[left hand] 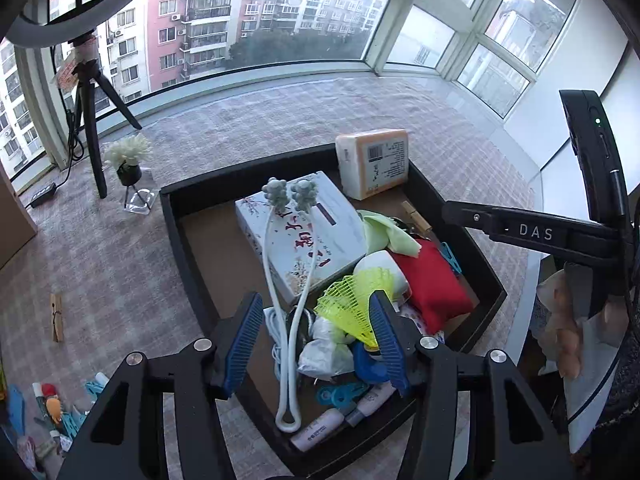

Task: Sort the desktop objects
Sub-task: 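Grasp the green Mentholatum tube with the left tool while the right tool grasps a wooden clothespin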

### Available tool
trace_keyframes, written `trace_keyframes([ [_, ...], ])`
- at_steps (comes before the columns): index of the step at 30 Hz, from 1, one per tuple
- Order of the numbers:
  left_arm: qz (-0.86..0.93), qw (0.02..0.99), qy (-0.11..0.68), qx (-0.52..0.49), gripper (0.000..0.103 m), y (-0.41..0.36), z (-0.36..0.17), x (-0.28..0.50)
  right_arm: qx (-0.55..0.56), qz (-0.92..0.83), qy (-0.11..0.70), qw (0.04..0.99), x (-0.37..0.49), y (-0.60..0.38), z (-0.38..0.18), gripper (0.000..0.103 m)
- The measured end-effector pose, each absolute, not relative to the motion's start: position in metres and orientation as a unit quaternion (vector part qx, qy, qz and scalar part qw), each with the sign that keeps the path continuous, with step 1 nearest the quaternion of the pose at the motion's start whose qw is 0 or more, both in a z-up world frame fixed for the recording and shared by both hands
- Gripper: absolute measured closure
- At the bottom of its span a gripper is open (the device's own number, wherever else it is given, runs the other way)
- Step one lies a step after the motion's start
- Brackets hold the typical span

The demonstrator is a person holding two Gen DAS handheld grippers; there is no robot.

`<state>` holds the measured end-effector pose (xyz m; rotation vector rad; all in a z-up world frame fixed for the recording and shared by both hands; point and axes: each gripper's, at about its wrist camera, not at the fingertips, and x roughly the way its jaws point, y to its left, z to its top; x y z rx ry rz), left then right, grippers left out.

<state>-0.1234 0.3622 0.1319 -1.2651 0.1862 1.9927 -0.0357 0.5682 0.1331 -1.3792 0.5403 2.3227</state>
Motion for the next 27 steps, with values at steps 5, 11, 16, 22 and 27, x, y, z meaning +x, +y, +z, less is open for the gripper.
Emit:
trace_keyframes([
  [5, 0.801, 0.319, 0.066, -0.502, 0.052, 0.307, 0.127, -0.147, -0.491, 0.84, 0.179, 0.144, -0.062, 0.529, 0.14, 0.06],
  [11, 0.824, 0.222, 0.055, -0.519, 0.052, 0.214, 0.108, -0.176, -0.497, 0.853, 0.14, 0.075, -0.108, 0.456, 0.139, 0.06],
  [16, 0.822, 0.149, 0.026, -0.549, 0.052, 0.136, 0.082, -0.196, -0.498, 0.863, 0.085, 0.015, -0.151, 0.382, 0.126, 0.06],
  [22, 0.814, 0.093, 0.007, -0.574, 0.06, 0.081, 0.05, -0.204, -0.502, 0.863, 0.013, -0.053, -0.192, 0.307, 0.099, 0.06],
  [27, 0.797, 0.098, 0.004, -0.596, 0.065, 0.077, 0.026, -0.201, -0.521, 0.85, -0.002, -0.077, -0.216, 0.27, 0.074, 0.06],
])
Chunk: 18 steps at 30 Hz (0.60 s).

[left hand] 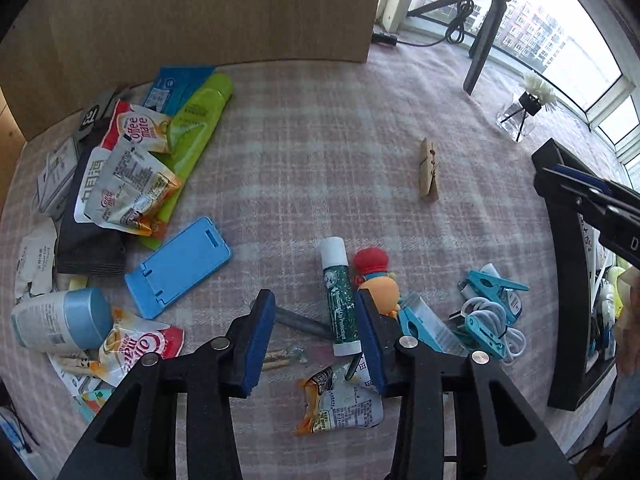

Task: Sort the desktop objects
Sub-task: 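Grasp the green Mentholatum tube with the left tool while the right tool grasps a wooden clothespin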

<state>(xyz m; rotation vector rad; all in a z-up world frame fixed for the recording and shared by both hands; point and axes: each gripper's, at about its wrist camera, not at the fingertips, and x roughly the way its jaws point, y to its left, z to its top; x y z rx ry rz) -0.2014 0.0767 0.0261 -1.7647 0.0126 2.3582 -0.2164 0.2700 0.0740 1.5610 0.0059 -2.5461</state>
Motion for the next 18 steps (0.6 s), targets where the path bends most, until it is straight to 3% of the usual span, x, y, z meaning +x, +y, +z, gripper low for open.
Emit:
trace_keyframes([
  [5, 0.791, 0.101, 0.017, -0.603, 0.067, 0.081, 0.015, -0.201, 0.547, -0.831, -0.027, 0.098, -0.24, 0.252, 0.056, 0.06],
  [10, 0.792, 0.098, 0.017, -0.602, 0.078, 0.075, 0.013, -0.206, 0.57, -0.814, -0.042, 0.102, -0.26, 0.241, 0.042, 0.06],
  [14, 0.796, 0.098, 0.013, -0.597, 0.078, 0.069, 0.014, -0.208, 0.59, -0.8, -0.047, 0.1, -0.272, 0.233, 0.027, 0.06],
  [18, 0.795, 0.099, 0.017, -0.599, 0.085, 0.063, 0.009, -0.211, 0.607, -0.787, -0.057, 0.096, -0.281, 0.227, 0.013, 0.061],
])
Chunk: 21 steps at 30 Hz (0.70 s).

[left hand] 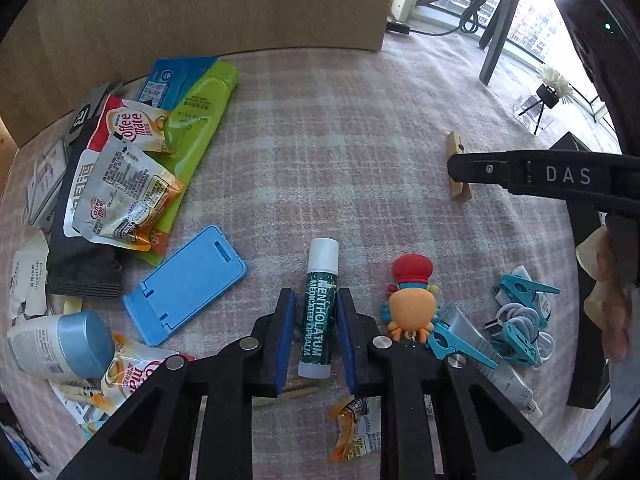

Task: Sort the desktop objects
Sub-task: 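Grasp the green Mentholatum tube with the left tool while the right tool grasps a wooden clothespin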

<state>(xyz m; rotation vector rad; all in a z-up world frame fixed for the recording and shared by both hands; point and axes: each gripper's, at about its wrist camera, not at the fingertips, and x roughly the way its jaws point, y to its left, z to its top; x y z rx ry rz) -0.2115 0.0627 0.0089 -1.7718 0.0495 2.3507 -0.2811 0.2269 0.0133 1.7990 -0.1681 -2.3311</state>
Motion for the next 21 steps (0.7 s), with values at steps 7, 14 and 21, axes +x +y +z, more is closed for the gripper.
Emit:
trace_keyframes([
  [7, 0.8, 0.096, -0.005, -0.593, 0.088, 0.044, 0.01, -0.219, 0.608, -0.787, -0.05, 0.093, -0.285, 0.217, 0.011, 0.083],
  [14, 0.804, 0.091, -0.04, -0.586, 0.089, 0.008, 0.014, -0.234, 0.603, -0.79, -0.038, 0.105, -0.275, 0.215, 0.011, 0.09],
  [21, 0.812, 0.098, -0.051, -0.573, 0.089, 0.026, 0.035, -0.226, 0.592, -0.796, -0.058, 0.115, -0.252, 0.23, 0.025, 0.09],
])
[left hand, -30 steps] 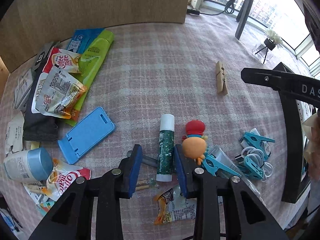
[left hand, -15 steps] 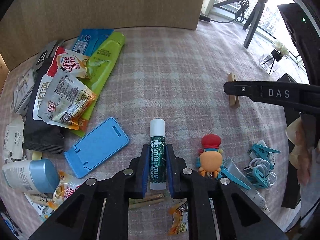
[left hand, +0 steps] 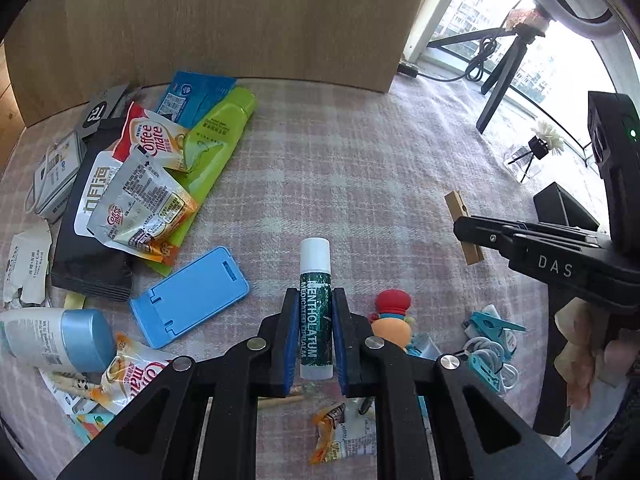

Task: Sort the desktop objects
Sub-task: 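Grasp the green Mentholatum tube with the left tool while the right tool grasps a wooden clothespin, then carry the green tube and clothespin over the black tray and open both tools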

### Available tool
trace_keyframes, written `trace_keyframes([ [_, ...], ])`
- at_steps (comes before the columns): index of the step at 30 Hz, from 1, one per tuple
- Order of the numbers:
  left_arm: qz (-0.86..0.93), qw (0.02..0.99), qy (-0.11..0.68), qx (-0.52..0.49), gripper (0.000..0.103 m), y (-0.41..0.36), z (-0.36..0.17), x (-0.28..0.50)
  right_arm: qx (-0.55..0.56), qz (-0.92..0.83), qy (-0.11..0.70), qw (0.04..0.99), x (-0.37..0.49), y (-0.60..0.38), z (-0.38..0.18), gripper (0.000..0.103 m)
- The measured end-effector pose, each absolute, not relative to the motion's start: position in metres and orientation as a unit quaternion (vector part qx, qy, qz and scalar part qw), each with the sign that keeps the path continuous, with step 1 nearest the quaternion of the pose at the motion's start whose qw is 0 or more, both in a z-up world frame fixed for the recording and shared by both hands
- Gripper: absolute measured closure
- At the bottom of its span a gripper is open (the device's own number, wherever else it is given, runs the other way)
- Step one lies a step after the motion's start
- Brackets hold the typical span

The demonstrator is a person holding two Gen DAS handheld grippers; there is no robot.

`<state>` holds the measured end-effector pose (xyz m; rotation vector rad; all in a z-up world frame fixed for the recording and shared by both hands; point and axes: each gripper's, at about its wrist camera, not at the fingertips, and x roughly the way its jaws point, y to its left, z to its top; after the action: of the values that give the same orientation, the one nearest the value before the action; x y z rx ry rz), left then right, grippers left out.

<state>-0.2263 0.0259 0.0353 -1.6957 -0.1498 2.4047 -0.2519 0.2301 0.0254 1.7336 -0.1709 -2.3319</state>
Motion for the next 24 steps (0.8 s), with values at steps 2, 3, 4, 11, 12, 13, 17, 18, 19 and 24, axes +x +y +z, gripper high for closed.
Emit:
trace_keyframes([
  [2, 0.816, 0.106, -0.049, -0.566, 0.089, 0.037, 0.043, -0.216, 0.584, -0.8, -0.067, 0.121, -0.239, 0.239, 0.035, 0.09],
  [3, 0.818, 0.111, -0.047, -0.562, 0.089, 0.041, 0.048, -0.213, 0.581, -0.802, -0.07, 0.123, -0.231, 0.244, 0.041, 0.09],
  [4, 0.82, 0.115, -0.045, -0.559, 0.089, 0.054, 0.056, -0.206, 0.575, -0.805, -0.072, 0.123, -0.222, 0.251, 0.047, 0.09],
  [11, 0.82, 0.18, -0.018, -0.542, 0.089, 0.138, 0.083, -0.187, 0.535, -0.834, -0.101, 0.092, -0.167, 0.318, 0.085, 0.09],
  [12, 0.82, 0.193, -0.015, -0.539, 0.089, 0.151, 0.087, -0.184, 0.53, -0.838, -0.101, 0.082, -0.159, 0.33, 0.09, 0.09],
  [13, 0.819, 0.205, -0.013, -0.535, 0.089, 0.165, 0.091, -0.181, 0.525, -0.842, -0.103, 0.071, -0.153, 0.343, 0.094, 0.09],
  [17, 0.813, 0.249, 0.002, -0.526, 0.089, 0.226, 0.1, -0.172, 0.506, -0.854, -0.123, 0.024, -0.112, 0.4, 0.108, 0.09],
  [18, 0.812, 0.258, 0.008, -0.523, 0.089, 0.241, 0.102, -0.169, 0.501, -0.856, -0.127, 0.011, -0.102, 0.415, 0.112, 0.09],
  [19, 0.81, 0.266, 0.011, -0.522, 0.089, 0.254, 0.104, -0.167, 0.497, -0.858, -0.131, -0.003, -0.092, 0.429, 0.116, 0.09],
  [24, 0.8, 0.297, 0.022, -0.52, 0.089, 0.308, 0.104, -0.155, 0.486, -0.858, -0.151, -0.067, -0.052, 0.493, 0.123, 0.09],
])
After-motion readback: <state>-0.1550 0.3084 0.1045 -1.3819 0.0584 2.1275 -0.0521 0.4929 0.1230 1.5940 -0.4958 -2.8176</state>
